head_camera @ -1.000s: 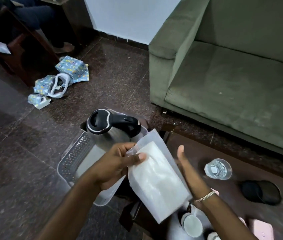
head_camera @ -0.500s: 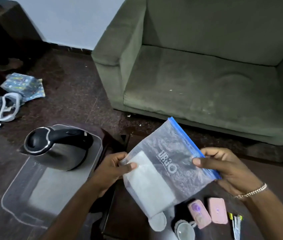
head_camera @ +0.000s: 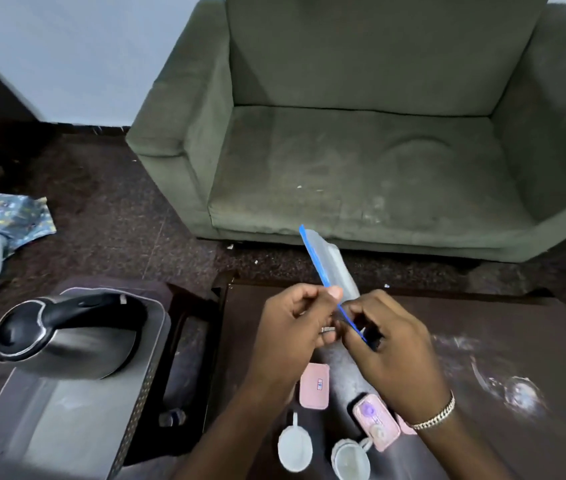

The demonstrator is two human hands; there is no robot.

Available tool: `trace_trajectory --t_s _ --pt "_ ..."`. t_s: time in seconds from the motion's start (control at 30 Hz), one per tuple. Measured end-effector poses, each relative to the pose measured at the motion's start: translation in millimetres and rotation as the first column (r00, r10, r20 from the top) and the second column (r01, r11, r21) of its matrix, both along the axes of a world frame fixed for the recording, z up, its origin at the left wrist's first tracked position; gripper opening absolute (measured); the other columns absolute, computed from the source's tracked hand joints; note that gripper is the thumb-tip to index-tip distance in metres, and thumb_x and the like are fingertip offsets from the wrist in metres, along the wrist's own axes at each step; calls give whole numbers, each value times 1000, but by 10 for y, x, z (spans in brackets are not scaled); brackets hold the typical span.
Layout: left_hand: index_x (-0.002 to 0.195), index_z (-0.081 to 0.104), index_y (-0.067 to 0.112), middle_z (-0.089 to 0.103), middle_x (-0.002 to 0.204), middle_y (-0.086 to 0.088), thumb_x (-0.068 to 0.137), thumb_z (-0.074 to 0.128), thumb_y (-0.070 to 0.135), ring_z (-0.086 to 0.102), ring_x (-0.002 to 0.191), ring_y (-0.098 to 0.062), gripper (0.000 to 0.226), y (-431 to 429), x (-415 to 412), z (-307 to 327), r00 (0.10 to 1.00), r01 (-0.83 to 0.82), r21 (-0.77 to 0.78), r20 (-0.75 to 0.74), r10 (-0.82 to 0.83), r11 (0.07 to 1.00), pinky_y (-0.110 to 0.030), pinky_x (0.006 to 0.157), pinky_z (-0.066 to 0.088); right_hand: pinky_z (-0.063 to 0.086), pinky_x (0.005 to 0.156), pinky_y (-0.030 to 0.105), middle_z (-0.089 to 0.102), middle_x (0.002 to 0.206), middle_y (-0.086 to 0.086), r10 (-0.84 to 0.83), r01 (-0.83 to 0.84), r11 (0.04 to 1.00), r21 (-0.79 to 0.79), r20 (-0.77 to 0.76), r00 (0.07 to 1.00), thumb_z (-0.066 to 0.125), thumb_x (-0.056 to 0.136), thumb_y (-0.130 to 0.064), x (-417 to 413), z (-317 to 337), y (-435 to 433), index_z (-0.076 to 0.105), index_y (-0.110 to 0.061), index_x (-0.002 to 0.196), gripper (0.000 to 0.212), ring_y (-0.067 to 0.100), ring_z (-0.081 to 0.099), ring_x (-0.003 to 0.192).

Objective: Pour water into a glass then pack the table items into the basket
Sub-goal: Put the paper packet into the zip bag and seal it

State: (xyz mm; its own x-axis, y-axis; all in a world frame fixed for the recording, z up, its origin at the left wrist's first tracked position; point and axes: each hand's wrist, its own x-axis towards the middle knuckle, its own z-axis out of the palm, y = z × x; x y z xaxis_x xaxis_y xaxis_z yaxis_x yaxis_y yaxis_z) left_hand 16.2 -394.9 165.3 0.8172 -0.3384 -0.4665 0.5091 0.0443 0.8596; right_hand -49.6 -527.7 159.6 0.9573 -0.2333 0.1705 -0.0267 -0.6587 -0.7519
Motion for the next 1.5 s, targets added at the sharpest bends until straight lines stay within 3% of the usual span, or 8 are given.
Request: trace_trajectory --t_s 0.37,0.57,0.77,0.97,1.1,1.27,1.37,1.5 --pt "102 70 -5 79 98 -22 103 61 15 78 93 -34 22 -221 7 -8 996 24 -10 -84 -25 1000 -40 76 64 53 67 18 70 81 -9 -140 159 963 219 -98 985 81 81 -25 29 21 -203 74 -26 87 9 10 67 73" --pt "72 65 2 73 79 -27 92 71 5 69 73 -26 21 -270 42 -76 996 -13 144 86 1 989 -45 72 60 61 72 47 74 77 4 -126 210 851 482 -200 972 80 83 -12 115 -23 -333 73 -20 91 13 30 70 73" --pt "82 52 22 57 89 5 77 62 -10 56 73 -16 34 -158 51 -44 736 -234 554 638 -226 799 -40 67 50 52 68 35 58 84 -6 -181 179 983 50 47 982 65 85 0 -2 42 -484 63 -25 106 32 17 58 68" --pt "117 73 8 66 127 0 81 49 0 58 103 -8 44 -174 6 88 603 -250 641 690 -401 726 -17 86 42 54 64 45 59 94 7 -310 181 893 -412 -272 911 52 89 -24 -28 226 -424 66 -25 119 33 40 64 78" --pt "128 67 2 63 136 -6 81 47 2 64 113 -17 51 -245 -112 190 559 -165 699 647 -518 696 -24 95 47 55 76 42 75 96 12 -365 221 907 -359 -410 836 51 93 -45 -33 426 -331 60 -31 127 38 41 67 94" --pt "138 61 1 57 147 -11 86 59 -6 70 114 -28 52 -299 -259 223 519 -80 736 607 -602 672 -40 91 59 59 78 35 78 83 3 -263 319 946 62 -431 863 59 93 -22 51 511 -171 72 -21 111 23 20 74 79" --pt "136 63 1 56 149 -11 84 49 -4 71 108 -30 54 -321 -355 274 481 -72 745 608 -631 663 -43 89 60 52 94 36 69 117 13 -302 310 948 -70 -498 813 60 90 -17 153 411 -179 69 -23 124 36 31 65 110" --pt "137 61 3 56 150 -9 83 42 5 68 115 -28 58 -318 -469 311 412 -24 752 608 -679 659 -40 98 54 43 88 32 72 106 12 -214 49 958 -283 -588 780 52 92 -16 327 316 -172 59 -23 73 21 31 62 109"
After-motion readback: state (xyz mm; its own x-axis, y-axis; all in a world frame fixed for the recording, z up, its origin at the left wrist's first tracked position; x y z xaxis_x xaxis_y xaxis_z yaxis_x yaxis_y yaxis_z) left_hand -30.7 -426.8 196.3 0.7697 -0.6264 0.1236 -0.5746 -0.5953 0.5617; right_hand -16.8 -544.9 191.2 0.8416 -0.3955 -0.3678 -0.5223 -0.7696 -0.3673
